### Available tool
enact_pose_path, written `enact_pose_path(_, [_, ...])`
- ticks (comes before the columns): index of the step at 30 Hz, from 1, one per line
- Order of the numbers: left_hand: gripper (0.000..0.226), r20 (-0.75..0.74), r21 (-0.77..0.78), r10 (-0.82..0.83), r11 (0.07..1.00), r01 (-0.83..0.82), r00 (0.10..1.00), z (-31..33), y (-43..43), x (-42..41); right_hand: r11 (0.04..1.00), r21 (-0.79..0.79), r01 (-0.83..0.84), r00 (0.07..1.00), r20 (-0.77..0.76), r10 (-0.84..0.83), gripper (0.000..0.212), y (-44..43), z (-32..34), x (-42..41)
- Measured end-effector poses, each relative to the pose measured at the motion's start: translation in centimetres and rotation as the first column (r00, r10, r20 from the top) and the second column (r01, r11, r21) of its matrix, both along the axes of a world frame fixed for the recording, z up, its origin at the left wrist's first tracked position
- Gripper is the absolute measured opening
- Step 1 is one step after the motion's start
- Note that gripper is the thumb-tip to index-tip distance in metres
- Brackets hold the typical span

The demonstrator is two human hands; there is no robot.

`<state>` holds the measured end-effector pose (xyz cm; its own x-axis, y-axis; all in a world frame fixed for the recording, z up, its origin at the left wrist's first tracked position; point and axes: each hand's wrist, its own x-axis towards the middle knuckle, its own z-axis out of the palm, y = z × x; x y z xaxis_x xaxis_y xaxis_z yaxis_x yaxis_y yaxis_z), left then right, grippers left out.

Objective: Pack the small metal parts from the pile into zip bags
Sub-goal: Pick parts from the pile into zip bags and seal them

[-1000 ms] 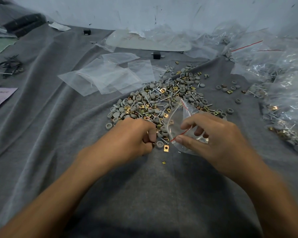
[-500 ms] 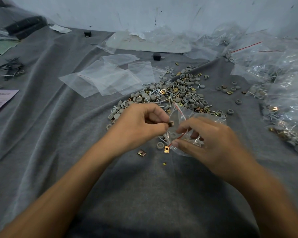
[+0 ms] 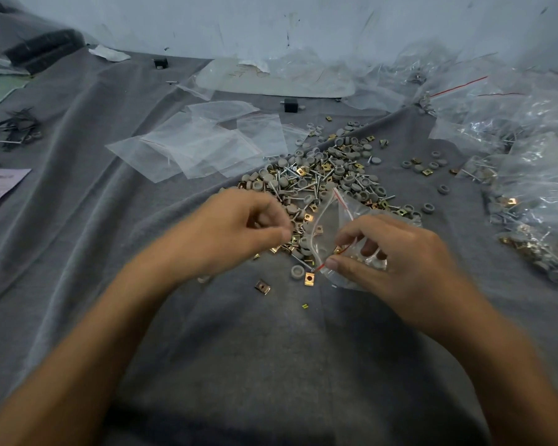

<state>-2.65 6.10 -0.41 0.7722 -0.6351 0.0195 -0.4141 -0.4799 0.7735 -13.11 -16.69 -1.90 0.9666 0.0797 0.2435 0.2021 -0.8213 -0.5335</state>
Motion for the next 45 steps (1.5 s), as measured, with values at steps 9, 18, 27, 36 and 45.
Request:
enact_pose_path(9, [0.017, -0.083, 0.493, -0.137, 0.855, 0.160, 0.987, -1.2, 1.1, -0.4, 1.000, -0.029, -0.001, 0.998, -0.061, -0.001, 0.046, 0.2, 0.3, -0.1])
enact_pose_path(18, [0.013, 0.036, 0.275, -0.079, 0.959, 0.066, 0.996, -1.3, 0.5, -0.2, 0.997, -0.039, -0.071, 0.992, -0.109, 0.066, 0.041, 0.5, 0.5, -0.2])
enact_pose_path(27, [0.014, 0.065, -0.272, 0.037, 0.962, -0.018, 0.997, -1.2, -2.4, -1.3, 0.993, 0.087, -0.086, 0.996, 0.029, 0.084, 0.040, -0.1, 0.7, -0.2])
enact_pose_path(36, [0.017, 0.084, -0.368, 0.146, 0.924, -0.106, 0.986, -0.6, 0.1, 0.5, 0.945, 0.308, -0.110, 0.992, 0.097, 0.084, 0.040, -1.4, 0.8, -0.4])
enact_pose_path(45, [0.017, 0.087, -0.369, 0.131, 0.925, -0.090, 0.988, -0.7, 0.2, 0.6, 0.881, 0.436, -0.186, 0.982, 0.116, 0.150, 0.044, -2.0, 1.5, -0.8])
